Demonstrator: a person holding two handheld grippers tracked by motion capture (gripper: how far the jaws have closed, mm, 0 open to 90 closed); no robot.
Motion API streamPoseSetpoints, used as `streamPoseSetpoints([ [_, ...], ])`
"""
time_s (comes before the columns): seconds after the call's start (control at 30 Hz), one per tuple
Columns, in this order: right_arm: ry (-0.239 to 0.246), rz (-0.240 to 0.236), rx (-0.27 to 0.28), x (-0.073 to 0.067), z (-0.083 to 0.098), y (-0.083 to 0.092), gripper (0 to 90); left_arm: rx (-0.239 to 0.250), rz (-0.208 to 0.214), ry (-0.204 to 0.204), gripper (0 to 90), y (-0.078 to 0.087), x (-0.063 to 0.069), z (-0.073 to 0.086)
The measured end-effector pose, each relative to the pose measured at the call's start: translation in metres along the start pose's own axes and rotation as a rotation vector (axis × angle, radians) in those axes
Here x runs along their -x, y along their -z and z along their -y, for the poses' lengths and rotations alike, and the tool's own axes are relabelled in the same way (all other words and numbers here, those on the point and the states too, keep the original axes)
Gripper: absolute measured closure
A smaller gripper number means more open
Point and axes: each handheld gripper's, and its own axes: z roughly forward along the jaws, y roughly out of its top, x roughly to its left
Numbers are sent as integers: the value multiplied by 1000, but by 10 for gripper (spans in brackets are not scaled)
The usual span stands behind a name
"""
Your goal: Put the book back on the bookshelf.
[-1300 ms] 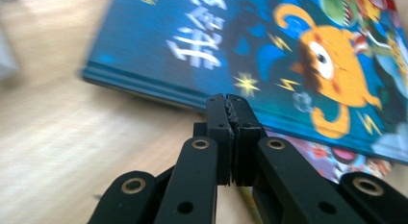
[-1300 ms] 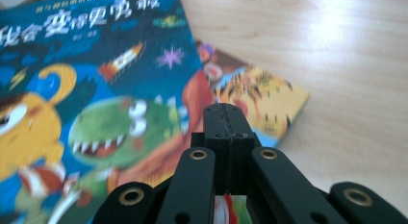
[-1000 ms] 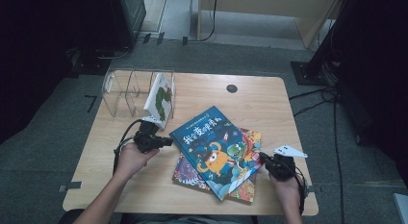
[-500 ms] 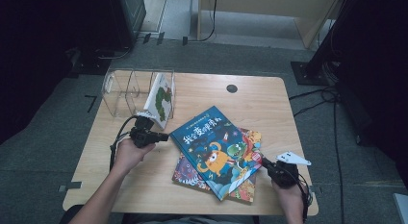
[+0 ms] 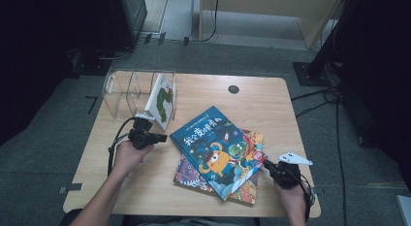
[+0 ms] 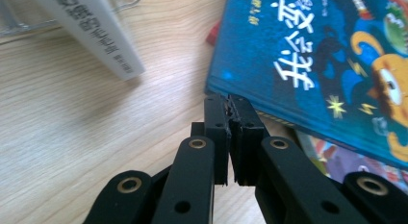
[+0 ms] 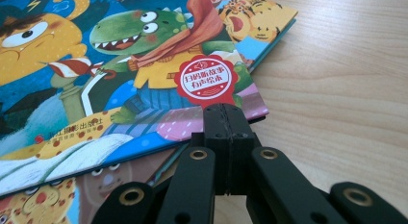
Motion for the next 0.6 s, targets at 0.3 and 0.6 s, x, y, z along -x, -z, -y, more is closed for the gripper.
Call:
streamPoseSetpoints([
  [0.3,-7,0,-7,9,-9,-11,900,12,-37,11,879,-2,-6,2],
  [0.6,-5,-16,-6,17,-21,-24,900,12,-54,18,865,-11,-9,3],
])
